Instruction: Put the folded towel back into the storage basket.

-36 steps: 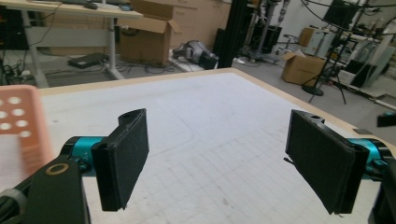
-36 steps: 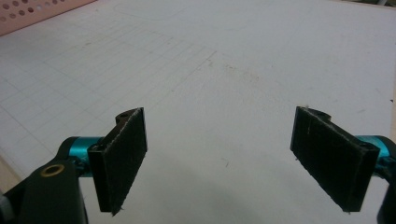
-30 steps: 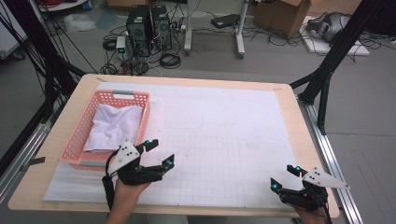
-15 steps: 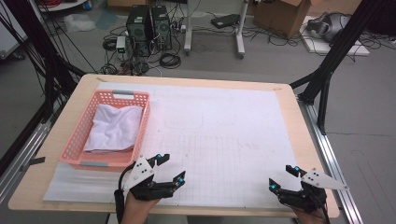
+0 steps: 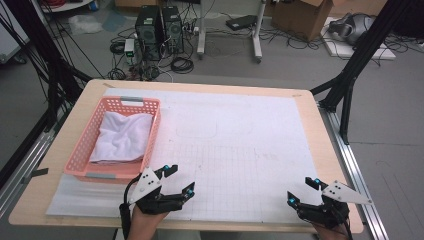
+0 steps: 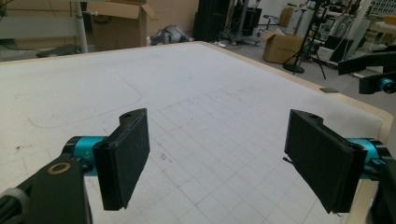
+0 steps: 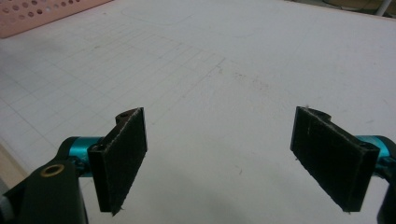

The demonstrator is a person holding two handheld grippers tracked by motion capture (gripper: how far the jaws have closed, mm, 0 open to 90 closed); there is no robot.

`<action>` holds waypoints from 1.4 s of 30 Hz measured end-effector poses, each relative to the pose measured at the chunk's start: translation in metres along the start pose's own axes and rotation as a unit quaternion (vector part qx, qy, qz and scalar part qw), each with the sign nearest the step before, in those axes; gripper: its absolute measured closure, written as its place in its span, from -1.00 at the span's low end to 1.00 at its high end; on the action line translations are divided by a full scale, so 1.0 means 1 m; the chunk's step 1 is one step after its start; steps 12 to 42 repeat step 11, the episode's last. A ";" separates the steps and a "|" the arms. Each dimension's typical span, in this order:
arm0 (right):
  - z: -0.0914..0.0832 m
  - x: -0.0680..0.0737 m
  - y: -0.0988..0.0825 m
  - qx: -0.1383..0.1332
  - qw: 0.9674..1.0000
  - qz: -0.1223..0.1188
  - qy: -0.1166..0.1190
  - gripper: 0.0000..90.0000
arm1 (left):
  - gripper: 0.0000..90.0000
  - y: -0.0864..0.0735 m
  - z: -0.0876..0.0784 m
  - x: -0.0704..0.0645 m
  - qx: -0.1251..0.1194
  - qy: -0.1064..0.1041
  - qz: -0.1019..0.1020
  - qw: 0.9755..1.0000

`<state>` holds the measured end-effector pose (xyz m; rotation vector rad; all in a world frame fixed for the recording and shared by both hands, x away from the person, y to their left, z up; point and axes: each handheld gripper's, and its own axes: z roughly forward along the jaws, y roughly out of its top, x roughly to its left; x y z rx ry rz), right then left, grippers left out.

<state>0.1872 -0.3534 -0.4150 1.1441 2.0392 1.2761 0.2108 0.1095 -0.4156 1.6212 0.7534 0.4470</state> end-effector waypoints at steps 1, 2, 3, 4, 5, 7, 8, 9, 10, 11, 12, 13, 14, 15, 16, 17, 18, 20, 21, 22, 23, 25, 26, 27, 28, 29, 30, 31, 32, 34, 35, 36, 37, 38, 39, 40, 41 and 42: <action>0.000 0.000 0.000 0.001 1.000 0.001 0.000 -0.61 | -0.50 0.000 0.000 0.000 0.001 0.000 -0.001 1.000; 0.000 0.000 0.000 -0.001 1.000 0.001 0.000 -0.61 | -0.50 -0.001 0.000 0.001 0.002 0.002 -0.003 1.000; -0.001 -0.001 0.000 -0.001 1.000 -0.001 -0.001 -0.61 | -0.50 -0.001 0.000 0.001 0.002 0.002 -0.002 1.000; -0.001 -0.001 0.000 -0.001 1.000 -0.002 -0.001 -0.61 | -0.50 -0.001 0.000 0.002 0.003 0.003 -0.002 1.000; -0.001 0.000 0.000 -0.002 1.000 0.000 -0.001 -0.61 | -0.50 -0.002 0.000 0.002 0.003 0.003 -0.002 1.000; -0.001 0.000 0.000 -0.002 1.000 0.000 0.000 -0.61 | -0.50 -0.002 0.000 0.002 0.002 0.002 -0.003 1.000; -0.001 0.000 0.000 -0.001 1.000 -0.002 0.000 -0.61 | -0.50 -0.002 0.000 0.002 0.004 0.002 -0.003 1.000; -0.001 0.000 0.000 0.001 1.000 0.001 0.001 -0.61 | -0.49 -0.003 0.000 0.003 0.004 0.003 -0.003 1.000; -0.001 0.000 0.000 0.001 1.000 0.001 0.001 -0.61 | -0.49 -0.004 -0.001 0.003 0.005 0.004 -0.003 1.000; 0.000 0.000 0.000 0.000 1.000 -0.002 0.000 -0.61 | -0.49 -0.004 -0.001 0.003 0.005 0.004 -0.003 1.000; 0.000 0.000 0.000 0.000 1.000 -0.002 0.000 -0.61 | -0.49 -0.004 -0.001 0.003 0.005 0.004 -0.003 1.000; 0.000 0.000 0.000 0.000 1.000 -0.002 0.000 -0.61 | -0.49 -0.004 -0.001 0.003 0.005 0.004 -0.003 1.000; 0.000 0.000 0.000 0.000 1.000 -0.002 0.000 -0.61 | -0.49 -0.004 -0.001 0.003 0.005 0.004 -0.003 1.000; 0.000 0.000 0.000 0.000 1.000 -0.002 0.000 -0.61 | -0.49 -0.004 -0.001 0.003 0.005 0.004 -0.003 1.000; 0.000 0.000 0.000 0.000 1.000 -0.002 0.000 -0.61 | -0.49 -0.004 -0.001 0.003 0.005 0.004 -0.003 1.000; 0.000 0.000 0.000 0.000 1.000 -0.002 0.000 -0.61 | -0.49 -0.004 -0.001 0.003 0.005 0.004 -0.003 1.000; 0.000 0.000 0.000 0.000 1.000 -0.002 0.000 -0.61 | -0.49 -0.004 -0.001 0.003 0.005 0.004 -0.003 1.000; 0.000 0.000 0.000 0.000 1.000 -0.002 0.000 -0.61 | -0.49 -0.004 -0.001 0.003 0.005 0.004 -0.003 1.000; 0.000 0.000 0.000 0.000 1.000 -0.002 0.000 -0.61 | -0.49 -0.004 -0.001 0.003 0.005 0.004 -0.003 1.000; 0.000 0.000 0.000 0.000 1.000 -0.002 0.000 -0.61 | -0.49 -0.004 -0.001 0.003 0.005 0.004 -0.003 1.000; 0.000 0.000 0.000 0.000 1.000 -0.002 0.000 -0.61 | -0.49 -0.004 -0.001 0.003 0.005 0.004 -0.003 1.000; 0.000 0.000 0.000 0.000 1.000 -0.002 0.000 -0.61 | -0.49 -0.004 -0.001 0.003 0.005 0.004 -0.003 1.000; 0.000 0.000 0.000 0.000 1.000 -0.002 0.000 -0.61 | -0.49 -0.004 -0.001 0.003 0.005 0.004 -0.003 1.000; 0.000 0.000 0.000 0.000 1.000 -0.002 0.000 -0.61 | -0.49 -0.004 -0.001 0.003 0.005 0.004 -0.003 1.000; 0.000 0.000 0.000 0.000 1.000 -0.002 0.000 -0.61 | -0.49 -0.004 -0.001 0.003 0.005 0.004 -0.003 1.000; 0.000 0.000 0.000 0.000 1.000 -0.002 0.000 -0.61 | -0.49 -0.004 -0.001 0.003 0.005 0.004 -0.003 1.000; 0.000 0.000 0.000 0.000 1.000 -0.002 0.000 -0.61 | -0.49 -0.004 -0.001 0.003 0.005 0.004 -0.003 1.000; 0.000 0.000 0.000 0.000 1.000 -0.002 0.000 -0.61 | -0.49 -0.004 -0.001 0.003 0.005 0.004 -0.003 1.000; 0.000 0.000 0.000 0.000 1.000 -0.002 0.000 -0.61 | -0.49 -0.004 -0.001 0.003 0.005 0.004 -0.003 1.000; 0.000 0.000 0.000 0.000 1.000 -0.002 0.000 -0.61 | -0.49 -0.004 -0.001 0.003 0.005 0.004 -0.003 1.000; 0.000 0.000 0.000 0.000 1.000 -0.002 0.000 -0.61 | -0.49 -0.004 -0.001 0.003 0.005 0.004 -0.003 1.000; 0.000 0.000 0.000 0.000 1.000 -0.002 0.000 -0.61 | -0.49 -0.004 -0.001 0.003 0.005 0.004 -0.003 1.000; 0.000 0.000 0.000 0.000 1.000 -0.002 0.000 -0.61 | -0.49 -0.004 -0.001 0.003 0.005 0.004 -0.003 1.000; 0.000 0.000 0.000 0.000 1.000 -0.002 0.000 -0.61 | -0.49 -0.004 -0.001 0.003 0.005 0.004 -0.003 1.000; 0.000 0.000 0.000 0.000 1.000 -0.002 0.000 -0.61 | -0.49 -0.004 -0.001 0.003 0.005 0.004 -0.003 1.000; 0.000 0.000 0.000 0.000 1.000 -0.002 0.000 -0.61 | -0.49 -0.004 -0.001 0.003 0.005 0.004 -0.003 1.000; 0.000 0.000 0.000 0.000 1.000 -0.002 0.000 -0.61 | -0.49 -0.004 -0.001 0.003 0.005 0.004 -0.003 1.000; 0.000 0.000 0.000 0.000 1.000 -0.002 0.000 -0.61 | -0.49 -0.004 -0.001 0.003 0.005 0.004 -0.003 1.000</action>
